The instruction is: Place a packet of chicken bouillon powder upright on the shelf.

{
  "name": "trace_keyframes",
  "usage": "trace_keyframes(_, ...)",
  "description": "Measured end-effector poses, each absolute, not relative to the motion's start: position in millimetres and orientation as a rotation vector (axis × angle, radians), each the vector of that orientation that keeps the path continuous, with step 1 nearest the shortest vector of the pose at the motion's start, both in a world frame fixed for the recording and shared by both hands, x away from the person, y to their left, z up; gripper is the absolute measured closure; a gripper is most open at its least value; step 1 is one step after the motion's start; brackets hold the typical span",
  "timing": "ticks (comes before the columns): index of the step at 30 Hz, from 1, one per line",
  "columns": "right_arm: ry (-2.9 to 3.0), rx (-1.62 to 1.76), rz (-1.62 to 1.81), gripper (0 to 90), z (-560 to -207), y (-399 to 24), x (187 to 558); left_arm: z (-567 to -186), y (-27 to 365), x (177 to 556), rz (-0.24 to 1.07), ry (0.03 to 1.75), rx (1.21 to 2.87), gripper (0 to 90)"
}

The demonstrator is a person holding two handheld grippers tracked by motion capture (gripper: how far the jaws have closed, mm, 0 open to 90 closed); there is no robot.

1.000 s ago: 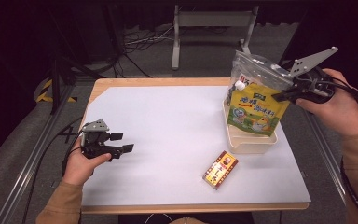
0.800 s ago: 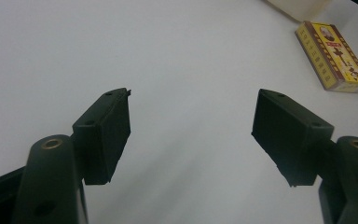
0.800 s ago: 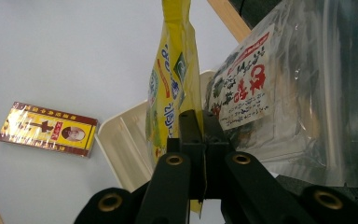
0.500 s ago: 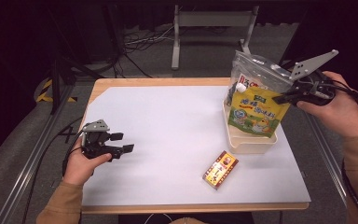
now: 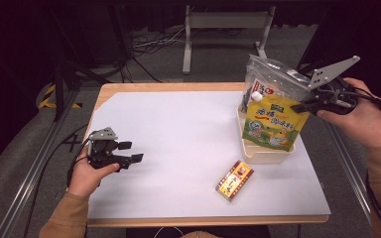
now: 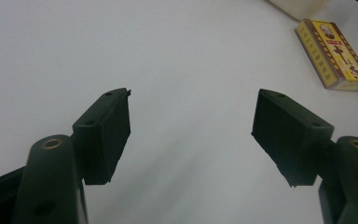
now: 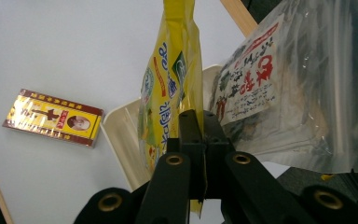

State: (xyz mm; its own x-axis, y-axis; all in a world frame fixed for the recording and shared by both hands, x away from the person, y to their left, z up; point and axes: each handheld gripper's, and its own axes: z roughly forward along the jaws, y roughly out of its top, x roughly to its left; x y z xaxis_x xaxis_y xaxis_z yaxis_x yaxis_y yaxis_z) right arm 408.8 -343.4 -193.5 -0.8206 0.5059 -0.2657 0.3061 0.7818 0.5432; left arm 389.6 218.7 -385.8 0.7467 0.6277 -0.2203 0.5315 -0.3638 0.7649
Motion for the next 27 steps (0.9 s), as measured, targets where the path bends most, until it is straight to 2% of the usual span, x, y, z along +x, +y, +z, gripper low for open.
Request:
trace_keyframes(12, 2.554, 0.570, 0.621, 90.0, -194.1, -335.6, 412.2, -386.0, 219.0, 389.7, 0.135, 0.873, 2.045, 28.3)
trace_keyframes(27, 2.602, 0.644, 0.663, 90.0, -223.1, -340.7, 420.8, -386.5, 217.5, 389.4, 0.129, 0.878, 2.045, 28.3)
